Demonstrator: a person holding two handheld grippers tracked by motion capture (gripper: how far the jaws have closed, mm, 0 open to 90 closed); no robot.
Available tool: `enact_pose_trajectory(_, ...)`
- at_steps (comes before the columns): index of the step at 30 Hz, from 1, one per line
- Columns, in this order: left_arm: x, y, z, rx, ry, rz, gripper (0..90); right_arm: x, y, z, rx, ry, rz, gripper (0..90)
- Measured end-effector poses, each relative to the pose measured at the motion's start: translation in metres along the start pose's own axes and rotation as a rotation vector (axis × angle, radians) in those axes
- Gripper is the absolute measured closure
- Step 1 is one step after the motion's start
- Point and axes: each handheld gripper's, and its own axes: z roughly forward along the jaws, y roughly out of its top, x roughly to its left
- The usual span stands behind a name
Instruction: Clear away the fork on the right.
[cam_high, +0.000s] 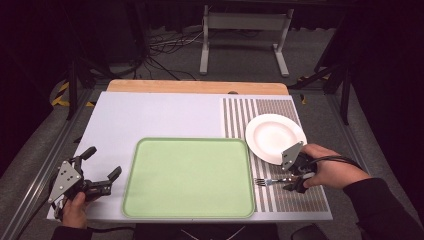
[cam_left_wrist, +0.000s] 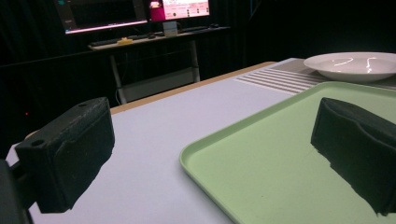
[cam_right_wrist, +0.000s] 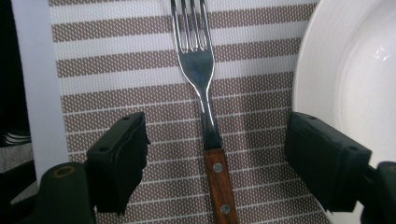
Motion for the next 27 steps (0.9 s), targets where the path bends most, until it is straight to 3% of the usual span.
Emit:
enact_pose_trajectory(7,0.000,0.000,0.000,0.001,0.001,0.001,0.2,-0.006,-0.009,0.008,0.062,0.027,0.029,31.4)
enact_pose_trajectory(11,0.000,0.000,0.000,0.002,0.000,0.002,0.2,-0.008,-0.010,0.010,0.076,0.035,0.019,38.1)
enact_pose_trajectory(17,0.000,0.000,0.000,0.001,0.000,0.001,0.2,-0.009,-0.008,0.013,0.143,0.052,-0.002,51.2)
enact_pose_trajectory(19,0.000,0.000,0.000,0.002,0.000,0.001,0.3,-0.009,-0.006,0.014,0.189,0.057,-0.023,59.1)
enact_pose_trajectory(24,0.000,0.000,0.000,0.001,0.000,0.001,0.2,-0.010,-0.005,0.016,0.219,0.074,-0.041,68.5)
enact_pose_trajectory(27,0.000,0.000,0.000,0.001,0.000,0.001,0.2,-0.011,-0.003,0.017,0.234,0.056,-0.047,74.0)
